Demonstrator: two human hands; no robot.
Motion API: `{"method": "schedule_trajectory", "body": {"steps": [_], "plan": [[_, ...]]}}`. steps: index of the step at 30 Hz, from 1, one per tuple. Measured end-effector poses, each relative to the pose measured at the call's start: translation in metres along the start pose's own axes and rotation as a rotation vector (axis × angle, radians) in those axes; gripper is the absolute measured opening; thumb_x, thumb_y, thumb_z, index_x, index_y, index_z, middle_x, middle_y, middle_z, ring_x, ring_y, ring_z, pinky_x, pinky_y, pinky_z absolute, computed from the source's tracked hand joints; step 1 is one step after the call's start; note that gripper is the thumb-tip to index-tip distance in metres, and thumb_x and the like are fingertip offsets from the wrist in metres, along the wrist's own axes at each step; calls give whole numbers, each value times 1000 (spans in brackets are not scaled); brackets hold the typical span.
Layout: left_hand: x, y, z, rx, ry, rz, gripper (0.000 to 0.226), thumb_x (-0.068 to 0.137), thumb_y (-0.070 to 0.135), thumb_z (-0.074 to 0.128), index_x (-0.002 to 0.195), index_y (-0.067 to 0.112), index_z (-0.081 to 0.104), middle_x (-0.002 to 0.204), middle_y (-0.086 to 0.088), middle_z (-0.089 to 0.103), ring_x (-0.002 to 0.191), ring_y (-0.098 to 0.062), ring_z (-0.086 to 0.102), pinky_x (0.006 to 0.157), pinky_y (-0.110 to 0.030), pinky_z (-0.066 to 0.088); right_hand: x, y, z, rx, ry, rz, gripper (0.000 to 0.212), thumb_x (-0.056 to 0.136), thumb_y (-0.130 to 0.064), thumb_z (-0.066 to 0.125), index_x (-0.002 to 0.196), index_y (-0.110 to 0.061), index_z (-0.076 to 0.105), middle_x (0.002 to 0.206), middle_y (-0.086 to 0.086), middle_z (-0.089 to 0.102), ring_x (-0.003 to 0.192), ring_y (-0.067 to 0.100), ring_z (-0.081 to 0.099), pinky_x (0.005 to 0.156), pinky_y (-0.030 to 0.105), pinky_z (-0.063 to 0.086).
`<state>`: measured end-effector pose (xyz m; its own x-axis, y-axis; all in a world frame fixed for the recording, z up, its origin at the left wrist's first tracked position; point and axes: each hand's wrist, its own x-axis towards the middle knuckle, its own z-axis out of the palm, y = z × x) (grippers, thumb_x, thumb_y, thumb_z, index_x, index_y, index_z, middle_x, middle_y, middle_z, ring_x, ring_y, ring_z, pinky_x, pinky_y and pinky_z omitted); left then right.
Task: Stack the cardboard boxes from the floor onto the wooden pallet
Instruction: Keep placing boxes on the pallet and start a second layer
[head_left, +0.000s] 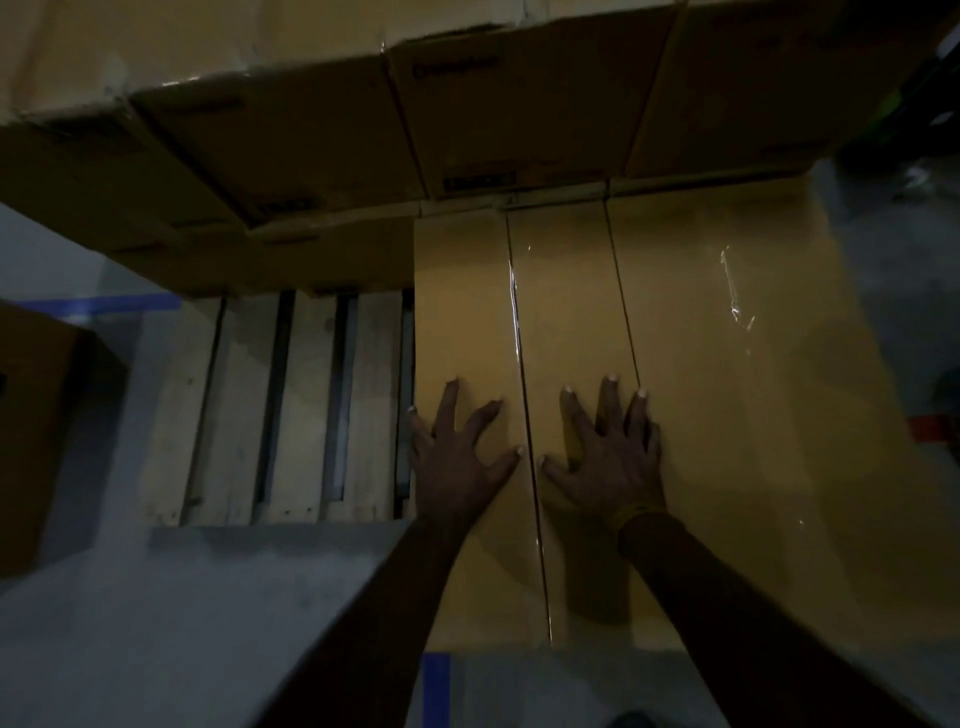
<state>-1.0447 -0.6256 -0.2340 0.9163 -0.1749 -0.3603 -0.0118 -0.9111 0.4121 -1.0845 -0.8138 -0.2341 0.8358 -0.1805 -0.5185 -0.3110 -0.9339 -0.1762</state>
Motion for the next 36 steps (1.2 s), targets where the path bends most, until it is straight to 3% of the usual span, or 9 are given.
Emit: {"method": "schedule_trajectory", "body": {"steps": [5,10,19,29,36], "plan": [[-5,8,-36,112,-183,4,76,87,64,59,153,45,25,167,4,-8,149,-45,-9,119,-63,10,-11,-4,-39,36,-138,13,91,92,-65,51,158,-37,-5,165,5,-22,151,40,-16,117,65,3],[-47,30,-107,24,-124,-13,70,94,56,54,155,39,24,167,-5,-3,152,-35,-1,119,-51,18,-70,-36,-90,108,-58,10,76,100,-52,45,159,-35,1,167,2,-15,152,34,-14,119,62,-1],[-205,14,-271,-90,-1,-2,65,98,46,55,155,31,27,167,-6,1,152,-29,7,119,-45,20,-253,-143,-181,172,5,21,74,101,-50,44,159,-36,1,168,0,-10,153,29,-11,120,60,1],[-355,-23,-387,-52,53,92,62,98,44,52,154,33,29,166,-7,5,151,-30,12,117,-50,28,-424,-253,-230,213,113,25,73,101,-48,46,159,-35,4,168,0,-8,154,28,-9,120,60,2],[-428,-59,-427,1,149,82,62,99,44,48,156,32,24,165,-8,6,152,-29,12,118,-42,26,-493,-288,-255,120,209,-71,71,101,-45,46,159,-34,6,168,1,-8,154,28,-8,120,60,4]]}}
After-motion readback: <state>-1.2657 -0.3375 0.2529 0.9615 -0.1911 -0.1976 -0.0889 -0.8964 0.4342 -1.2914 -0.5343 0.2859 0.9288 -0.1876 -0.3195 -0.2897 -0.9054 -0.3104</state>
